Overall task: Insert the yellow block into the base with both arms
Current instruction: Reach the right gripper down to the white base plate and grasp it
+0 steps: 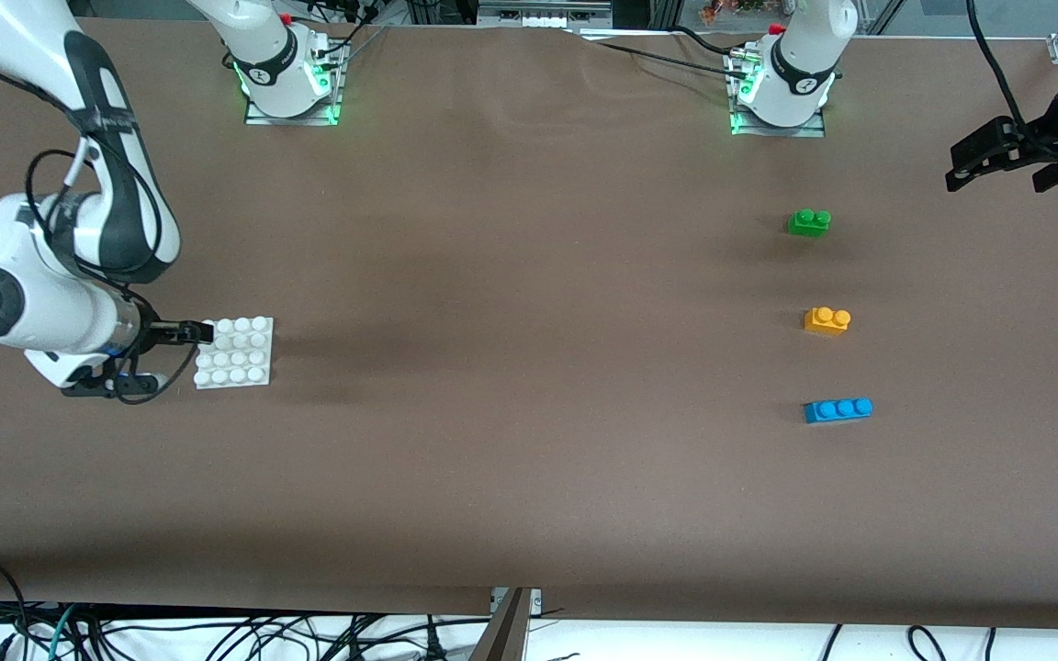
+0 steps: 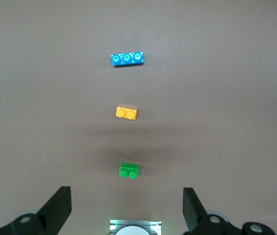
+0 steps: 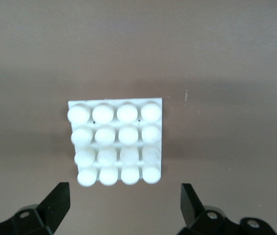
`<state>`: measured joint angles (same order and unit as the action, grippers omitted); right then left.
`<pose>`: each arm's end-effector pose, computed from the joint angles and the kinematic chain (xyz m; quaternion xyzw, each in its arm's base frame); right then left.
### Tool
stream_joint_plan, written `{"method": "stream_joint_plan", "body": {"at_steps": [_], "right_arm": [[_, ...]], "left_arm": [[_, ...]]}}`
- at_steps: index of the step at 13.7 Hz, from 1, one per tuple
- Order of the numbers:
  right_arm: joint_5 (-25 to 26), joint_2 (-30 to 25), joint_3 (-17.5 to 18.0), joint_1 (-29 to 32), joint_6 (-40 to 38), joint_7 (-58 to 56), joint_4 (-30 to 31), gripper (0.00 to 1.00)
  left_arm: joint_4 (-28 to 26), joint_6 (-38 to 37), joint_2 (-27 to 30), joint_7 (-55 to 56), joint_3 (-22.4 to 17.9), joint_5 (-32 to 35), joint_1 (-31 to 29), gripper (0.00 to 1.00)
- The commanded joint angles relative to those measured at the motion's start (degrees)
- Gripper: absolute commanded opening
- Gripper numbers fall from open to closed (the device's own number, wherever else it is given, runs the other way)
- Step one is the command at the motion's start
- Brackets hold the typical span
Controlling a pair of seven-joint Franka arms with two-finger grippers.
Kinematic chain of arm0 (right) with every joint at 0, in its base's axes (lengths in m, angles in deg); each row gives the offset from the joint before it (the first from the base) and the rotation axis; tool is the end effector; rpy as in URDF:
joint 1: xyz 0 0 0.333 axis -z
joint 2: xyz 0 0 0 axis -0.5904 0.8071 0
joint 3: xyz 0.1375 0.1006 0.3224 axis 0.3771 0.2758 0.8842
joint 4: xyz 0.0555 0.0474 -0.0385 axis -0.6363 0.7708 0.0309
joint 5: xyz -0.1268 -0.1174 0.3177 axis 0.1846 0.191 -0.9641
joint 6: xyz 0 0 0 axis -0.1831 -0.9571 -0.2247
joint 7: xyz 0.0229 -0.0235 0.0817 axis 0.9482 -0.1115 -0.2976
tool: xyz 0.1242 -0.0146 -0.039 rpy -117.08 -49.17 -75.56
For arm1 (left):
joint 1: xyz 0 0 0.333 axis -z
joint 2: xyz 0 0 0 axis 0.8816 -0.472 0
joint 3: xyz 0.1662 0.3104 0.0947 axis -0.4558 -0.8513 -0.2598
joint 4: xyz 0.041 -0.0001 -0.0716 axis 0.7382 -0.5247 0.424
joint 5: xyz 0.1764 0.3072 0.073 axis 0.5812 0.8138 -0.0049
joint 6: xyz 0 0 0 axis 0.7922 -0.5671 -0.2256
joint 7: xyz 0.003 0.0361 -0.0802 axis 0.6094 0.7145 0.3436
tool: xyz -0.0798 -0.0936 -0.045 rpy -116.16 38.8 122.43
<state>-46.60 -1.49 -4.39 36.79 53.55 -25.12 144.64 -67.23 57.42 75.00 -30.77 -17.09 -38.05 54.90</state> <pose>0.6270 -0.0183 0.3272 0.9950 0.0211 -0.0921 0.0334 0.4981 -0.0174 0.6765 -0.9986 -0.0128 0.0504 0.0032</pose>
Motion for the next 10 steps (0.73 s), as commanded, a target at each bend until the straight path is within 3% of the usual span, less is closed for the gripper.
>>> {"method": "stream_joint_plan", "body": {"at_steps": [1,4,10], "right_arm": [[0.69,2.98,-0.11,0.0,3.43,3.35,0.42,1.0],[0.7,5.01,-0.11,0.0,8.44,3.45,1.65,1.0],[0.78,6.24,-0.02,-0.17,9.06,3.54,2.88,1.0]], "left_arm": [[1.59,-1.28,-0.41,-0.67,0.19,0.98,-0.01,1.0],[1.59,-1.28,-0.41,-0.67,0.1,0.98,-0.01,1.0],[1.59,-1.28,-0.5,-0.67,0.27,0.98,-0.01,1.0]]}}
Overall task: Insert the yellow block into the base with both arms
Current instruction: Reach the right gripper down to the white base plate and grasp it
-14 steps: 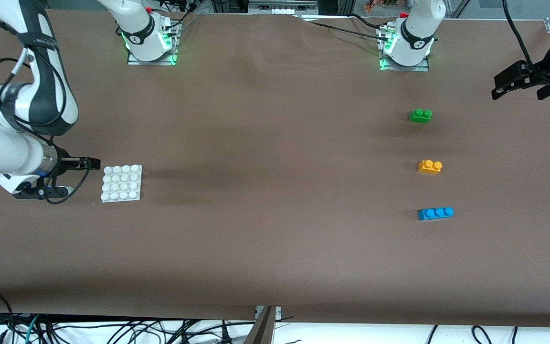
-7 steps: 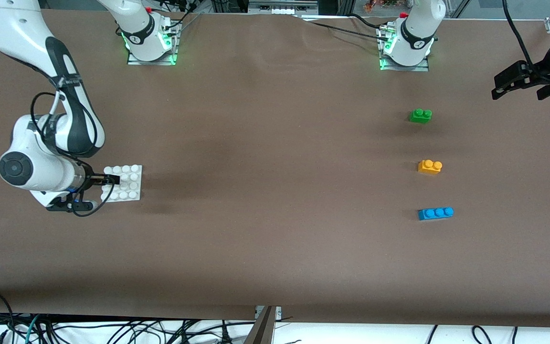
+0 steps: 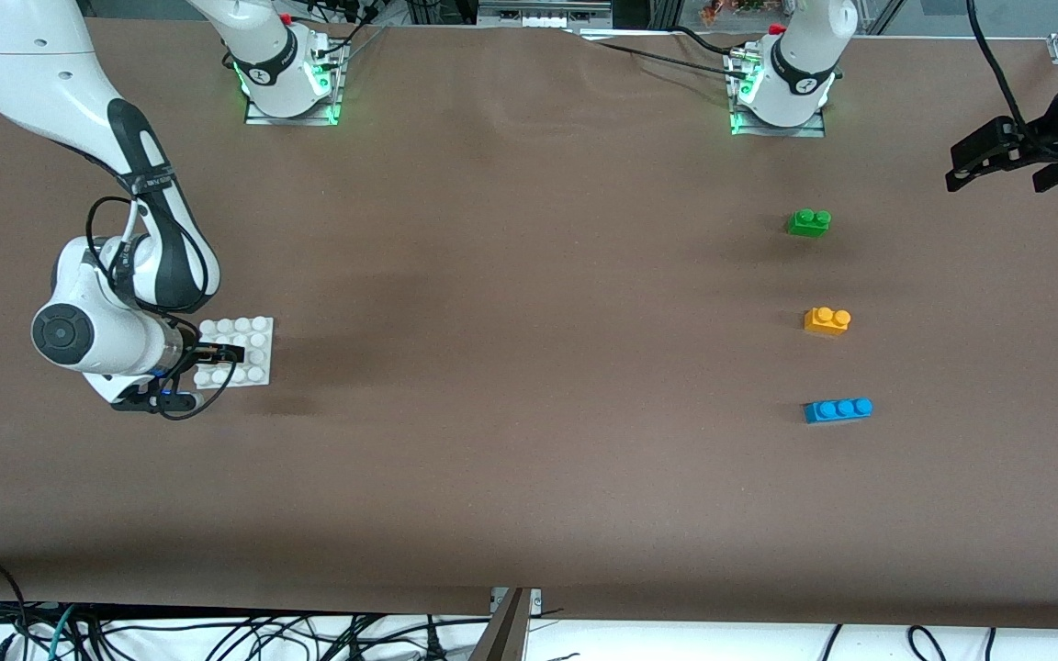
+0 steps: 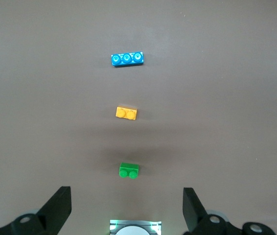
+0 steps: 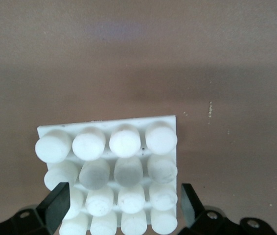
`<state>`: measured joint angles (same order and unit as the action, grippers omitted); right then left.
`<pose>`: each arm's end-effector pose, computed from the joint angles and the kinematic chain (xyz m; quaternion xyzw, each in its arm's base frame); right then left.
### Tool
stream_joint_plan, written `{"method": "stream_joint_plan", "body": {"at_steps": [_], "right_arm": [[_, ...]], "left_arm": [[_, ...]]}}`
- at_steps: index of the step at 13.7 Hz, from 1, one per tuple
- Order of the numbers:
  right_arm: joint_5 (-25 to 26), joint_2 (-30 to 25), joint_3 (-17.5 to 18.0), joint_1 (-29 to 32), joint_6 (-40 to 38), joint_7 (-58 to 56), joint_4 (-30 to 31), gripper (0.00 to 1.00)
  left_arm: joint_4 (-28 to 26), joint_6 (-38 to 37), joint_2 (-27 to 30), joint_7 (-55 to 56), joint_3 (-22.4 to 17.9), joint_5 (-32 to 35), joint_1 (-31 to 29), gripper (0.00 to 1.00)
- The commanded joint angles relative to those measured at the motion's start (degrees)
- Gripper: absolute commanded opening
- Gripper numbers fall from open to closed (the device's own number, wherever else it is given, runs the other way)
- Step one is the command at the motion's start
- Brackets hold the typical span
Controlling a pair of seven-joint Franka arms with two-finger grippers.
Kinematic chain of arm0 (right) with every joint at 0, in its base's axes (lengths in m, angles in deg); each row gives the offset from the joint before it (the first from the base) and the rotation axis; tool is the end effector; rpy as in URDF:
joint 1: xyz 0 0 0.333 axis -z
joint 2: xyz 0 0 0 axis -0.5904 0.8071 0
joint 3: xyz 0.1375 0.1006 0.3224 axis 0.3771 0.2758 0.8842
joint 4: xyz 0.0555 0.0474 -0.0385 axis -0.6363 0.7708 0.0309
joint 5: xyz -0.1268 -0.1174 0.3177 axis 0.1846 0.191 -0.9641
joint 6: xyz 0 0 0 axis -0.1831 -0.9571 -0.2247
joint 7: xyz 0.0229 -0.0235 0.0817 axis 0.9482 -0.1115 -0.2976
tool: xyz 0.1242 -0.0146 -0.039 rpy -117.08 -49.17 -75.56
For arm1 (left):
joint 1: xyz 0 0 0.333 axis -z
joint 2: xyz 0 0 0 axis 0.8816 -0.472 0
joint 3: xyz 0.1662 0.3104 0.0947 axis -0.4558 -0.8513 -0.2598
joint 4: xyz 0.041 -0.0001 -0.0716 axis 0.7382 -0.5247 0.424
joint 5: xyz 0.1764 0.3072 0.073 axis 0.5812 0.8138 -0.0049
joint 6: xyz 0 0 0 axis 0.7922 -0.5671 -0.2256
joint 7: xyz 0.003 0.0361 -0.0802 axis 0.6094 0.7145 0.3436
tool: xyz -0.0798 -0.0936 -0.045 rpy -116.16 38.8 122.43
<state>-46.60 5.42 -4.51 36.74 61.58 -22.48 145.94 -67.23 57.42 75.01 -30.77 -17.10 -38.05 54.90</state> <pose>0.6348 -0.0176 0.2511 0.9951 0.0024 -0.0929 0.0333 0.4980 -0.0173 0.6766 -0.9986 -0.0129 0.0503 0.0032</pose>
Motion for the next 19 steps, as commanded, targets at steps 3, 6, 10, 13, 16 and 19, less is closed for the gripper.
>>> {"method": "stream_joint_plan", "body": {"at_steps": [3,6,10,13,16,19], "right_arm": [[0.87,-0.66,0.02,-0.12,3.05,0.8,3.77,1.0],[1.84,-0.66,0.02,-0.12,3.58,0.72,4.92,1.0],[1.93,-0.31,-0.07,-0.12,4.28,0.28,5.97,1.0],[1.93,0.57,-0.16,-0.03,5.78,-0.07,6.15,1.0],[1.84,0.83,-0.07,-0.2,6.22,0.8,6.06,1.0],[1.84,0.83,0.02,-0.47,6.22,0.89,6.06,1.0]], "left_arm": [[1.68,-1.28,-0.5,-0.67,0.37,0.98,0.08,1.0],[1.68,-1.28,-0.5,-0.67,0.46,0.98,0.08,1.0],[1.68,-1.28,-0.41,-0.49,0.55,0.98,0.26,1.0],[1.68,-1.28,-0.41,-0.76,0.46,1.07,0.17,1.0],[1.68,-1.28,-0.41,-0.76,0.37,0.98,0.17,1.0],[1.68,-1.28,-0.5,-0.76,0.37,0.98,0.17,1.0]]}}
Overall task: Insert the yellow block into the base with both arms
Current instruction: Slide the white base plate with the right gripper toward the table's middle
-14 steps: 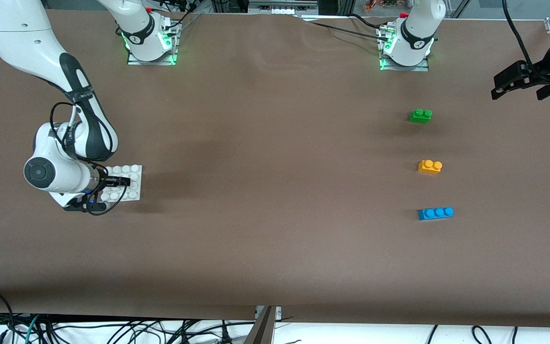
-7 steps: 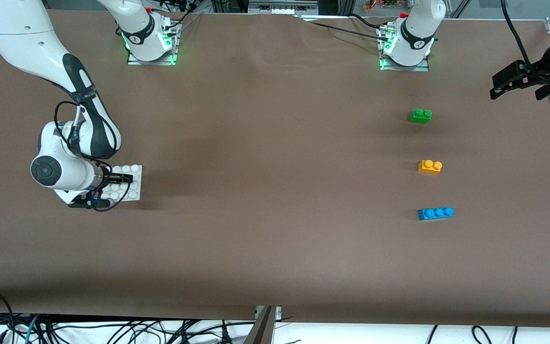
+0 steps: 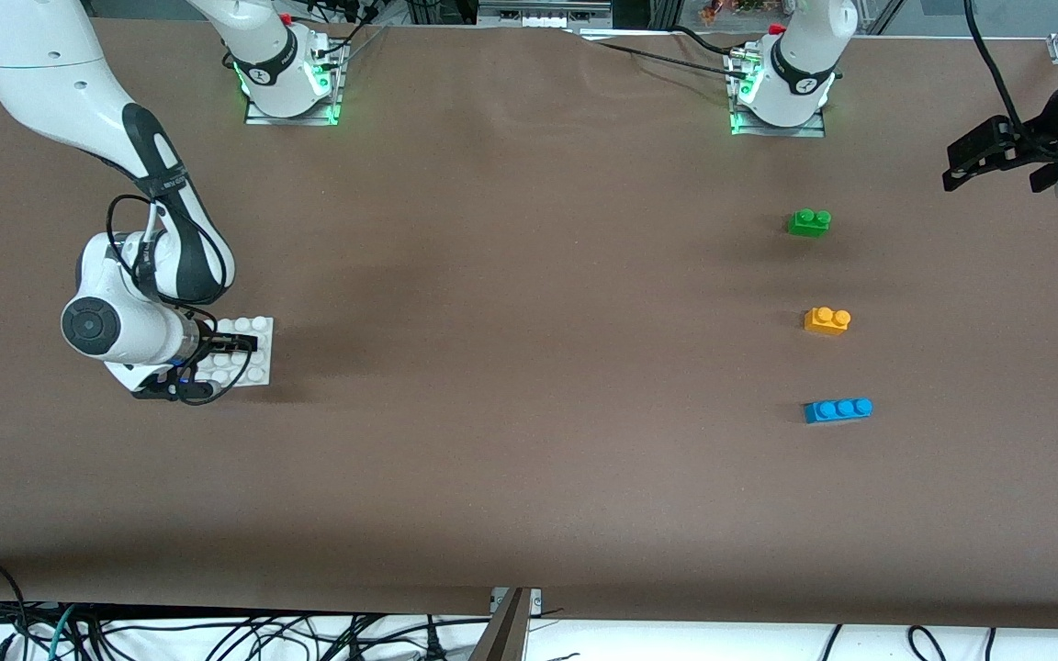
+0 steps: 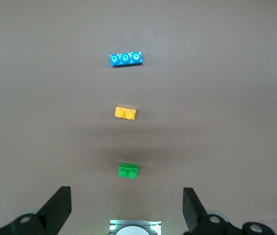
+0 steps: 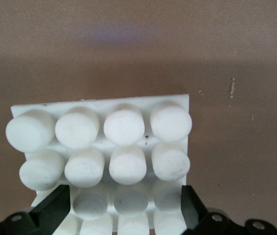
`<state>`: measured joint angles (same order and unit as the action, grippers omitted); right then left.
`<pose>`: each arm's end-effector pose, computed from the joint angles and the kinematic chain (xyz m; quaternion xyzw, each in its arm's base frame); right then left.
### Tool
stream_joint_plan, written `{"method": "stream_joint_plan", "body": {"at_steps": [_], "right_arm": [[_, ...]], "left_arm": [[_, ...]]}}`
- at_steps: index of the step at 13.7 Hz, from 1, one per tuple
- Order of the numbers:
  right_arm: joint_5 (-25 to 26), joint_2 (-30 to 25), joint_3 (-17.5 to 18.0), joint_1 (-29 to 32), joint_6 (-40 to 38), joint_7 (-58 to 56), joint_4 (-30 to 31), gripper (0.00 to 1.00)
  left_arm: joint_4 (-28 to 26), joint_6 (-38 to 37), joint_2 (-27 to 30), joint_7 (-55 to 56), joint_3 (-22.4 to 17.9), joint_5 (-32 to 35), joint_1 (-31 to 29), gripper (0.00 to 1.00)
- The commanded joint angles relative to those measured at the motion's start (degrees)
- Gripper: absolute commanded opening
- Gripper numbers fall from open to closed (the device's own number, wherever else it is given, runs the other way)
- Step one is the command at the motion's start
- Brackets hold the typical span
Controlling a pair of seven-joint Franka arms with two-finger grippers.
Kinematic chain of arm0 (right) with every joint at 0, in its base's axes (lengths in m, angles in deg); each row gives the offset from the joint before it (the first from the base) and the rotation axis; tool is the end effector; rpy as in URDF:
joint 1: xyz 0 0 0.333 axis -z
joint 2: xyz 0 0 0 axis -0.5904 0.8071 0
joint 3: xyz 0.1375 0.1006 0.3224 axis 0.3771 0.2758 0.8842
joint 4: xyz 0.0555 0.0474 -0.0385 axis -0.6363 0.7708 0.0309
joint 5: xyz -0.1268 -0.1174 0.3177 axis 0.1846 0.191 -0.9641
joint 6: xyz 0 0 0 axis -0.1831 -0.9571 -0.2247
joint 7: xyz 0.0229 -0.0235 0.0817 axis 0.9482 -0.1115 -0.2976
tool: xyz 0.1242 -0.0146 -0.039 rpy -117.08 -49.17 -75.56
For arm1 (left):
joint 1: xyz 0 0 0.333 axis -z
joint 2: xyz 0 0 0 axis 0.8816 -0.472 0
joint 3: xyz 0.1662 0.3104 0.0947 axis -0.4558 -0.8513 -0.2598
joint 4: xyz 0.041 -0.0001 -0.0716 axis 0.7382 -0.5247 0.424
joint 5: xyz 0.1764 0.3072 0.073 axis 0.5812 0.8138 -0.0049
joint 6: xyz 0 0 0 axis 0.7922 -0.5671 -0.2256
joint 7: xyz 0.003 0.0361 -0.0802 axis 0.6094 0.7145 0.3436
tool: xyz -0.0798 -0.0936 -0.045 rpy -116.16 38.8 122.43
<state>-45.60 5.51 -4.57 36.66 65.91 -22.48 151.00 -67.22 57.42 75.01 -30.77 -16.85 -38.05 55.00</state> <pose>0.6143 -0.0170 0.2234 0.9942 0.0112 -0.1000 0.0376 0.4979 -0.0203 0.6767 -0.9987 -0.0099 0.0502 0.0034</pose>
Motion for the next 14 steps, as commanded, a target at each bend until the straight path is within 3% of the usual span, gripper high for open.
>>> {"method": "stream_joint_plan", "body": {"at_steps": [1,14], "right_arm": [[0.76,0.74,0.15,-0.39,1.9,0.99,1.0,1.0],[-0.21,0.74,0.95,-5.92,1.9,6.34,0.65,1.0]], "left_arm": [[1.67,-1.28,-0.5,-0.93,-0.06,0.98,0.06,1.0],[3.17,-0.75,-0.15,-1.02,-1.55,0.72,-0.73,1.0]]}}
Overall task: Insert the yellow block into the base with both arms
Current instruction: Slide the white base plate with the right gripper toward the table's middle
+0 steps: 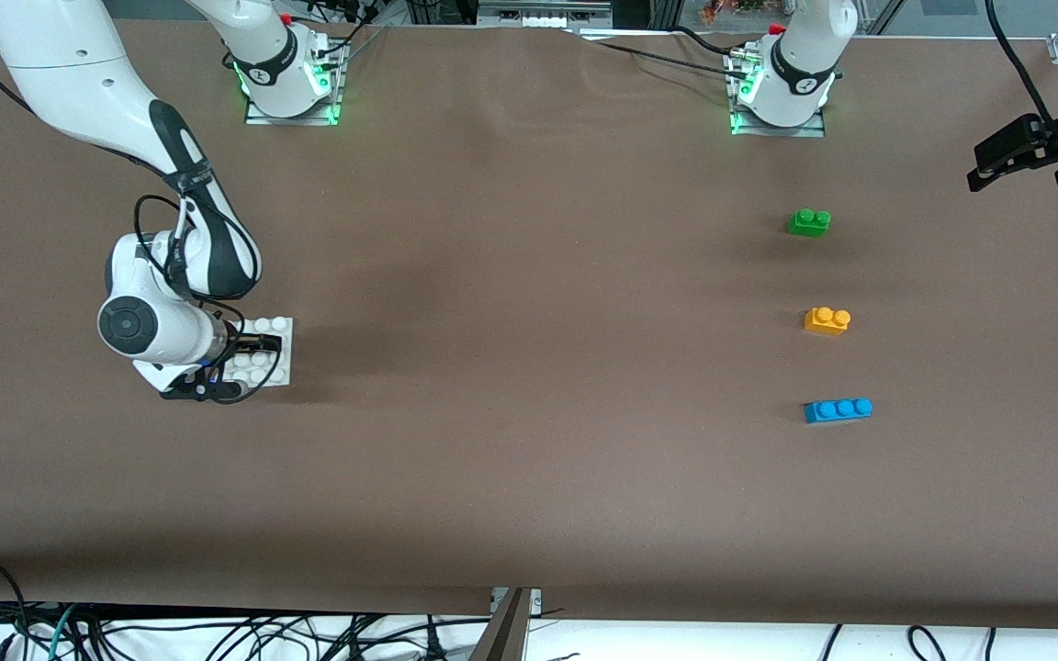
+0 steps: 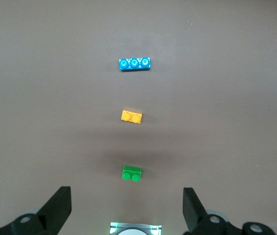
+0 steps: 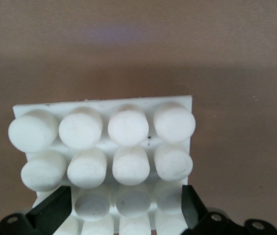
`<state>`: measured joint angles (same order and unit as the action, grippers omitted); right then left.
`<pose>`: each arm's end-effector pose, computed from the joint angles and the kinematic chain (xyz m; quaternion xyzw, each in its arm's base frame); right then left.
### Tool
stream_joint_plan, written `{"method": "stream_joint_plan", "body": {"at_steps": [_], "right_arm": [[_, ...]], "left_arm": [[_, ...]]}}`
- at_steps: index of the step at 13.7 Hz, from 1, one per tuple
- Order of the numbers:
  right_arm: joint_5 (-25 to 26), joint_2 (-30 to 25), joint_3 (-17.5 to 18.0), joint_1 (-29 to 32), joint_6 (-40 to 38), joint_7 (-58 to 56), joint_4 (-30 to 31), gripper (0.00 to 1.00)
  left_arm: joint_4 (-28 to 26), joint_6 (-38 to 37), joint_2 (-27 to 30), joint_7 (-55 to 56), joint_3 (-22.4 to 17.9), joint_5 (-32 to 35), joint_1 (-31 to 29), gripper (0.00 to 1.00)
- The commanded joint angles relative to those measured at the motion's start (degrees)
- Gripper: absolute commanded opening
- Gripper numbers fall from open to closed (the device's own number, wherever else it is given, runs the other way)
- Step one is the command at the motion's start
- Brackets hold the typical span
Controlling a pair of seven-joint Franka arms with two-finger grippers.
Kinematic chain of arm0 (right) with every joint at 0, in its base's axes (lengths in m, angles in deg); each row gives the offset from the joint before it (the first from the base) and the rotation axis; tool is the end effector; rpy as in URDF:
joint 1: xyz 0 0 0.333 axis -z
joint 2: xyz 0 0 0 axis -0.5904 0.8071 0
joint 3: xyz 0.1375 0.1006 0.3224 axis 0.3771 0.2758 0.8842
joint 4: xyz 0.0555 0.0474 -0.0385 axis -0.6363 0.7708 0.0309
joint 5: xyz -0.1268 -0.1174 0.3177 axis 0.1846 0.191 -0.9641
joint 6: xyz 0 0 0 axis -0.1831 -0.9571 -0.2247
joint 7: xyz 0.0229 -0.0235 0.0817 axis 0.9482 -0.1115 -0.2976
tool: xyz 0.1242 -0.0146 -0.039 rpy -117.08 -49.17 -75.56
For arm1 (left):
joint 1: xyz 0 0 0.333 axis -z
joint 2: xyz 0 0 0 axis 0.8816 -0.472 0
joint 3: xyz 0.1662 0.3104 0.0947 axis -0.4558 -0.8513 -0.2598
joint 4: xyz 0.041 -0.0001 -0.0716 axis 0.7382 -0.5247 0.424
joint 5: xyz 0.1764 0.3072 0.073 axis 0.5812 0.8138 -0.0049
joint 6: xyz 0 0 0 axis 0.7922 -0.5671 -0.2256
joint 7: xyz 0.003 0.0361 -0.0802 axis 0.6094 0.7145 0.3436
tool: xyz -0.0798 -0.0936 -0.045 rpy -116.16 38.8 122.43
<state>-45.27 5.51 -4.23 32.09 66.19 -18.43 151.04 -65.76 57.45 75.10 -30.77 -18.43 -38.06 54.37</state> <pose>0.6140 0.0352 0.2234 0.9943 0.0205 -0.0946 0.0453 0.4983 -0.0012 0.6881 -0.9989 -0.0291 0.0365 0.0020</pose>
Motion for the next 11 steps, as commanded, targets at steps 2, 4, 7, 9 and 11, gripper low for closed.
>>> {"method": "stream_joint_plan", "body": {"at_steps": [2,4,7,9,11], "right_arm": [[-0.63,0.65,1.05,-2.84,1.62,4.21,0.43,1.0],[-0.63,0.65,2.71,-2.94,1.62,5.8,0.34,1.0],[-0.63,0.65,5.26,-3.37,1.62,9.66,-0.01,1.0],[-0.63,0.65,6.58,-4.16,1.62,12.47,-0.53,1.0],[-0.63,0.82,7.64,-5.3,1.7,15.2,-0.89,1.0]], "left_arm": [[1.7,-1.13,-0.07,-1.02,-0.06,0.63,-0.19,1.0],[1.7,-1.13,0.02,-1.1,0.03,0.2,-0.19,1.0],[1.7,-1.13,0.02,-1.19,0.03,0.11,-0.19,1.0],[1.26,-1.4,-0.16,-1.02,0.03,0.37,-0.19,1.0],[1.17,-1.57,-0.24,-1.02,0.03,0.37,-0.19,1.0]]}}
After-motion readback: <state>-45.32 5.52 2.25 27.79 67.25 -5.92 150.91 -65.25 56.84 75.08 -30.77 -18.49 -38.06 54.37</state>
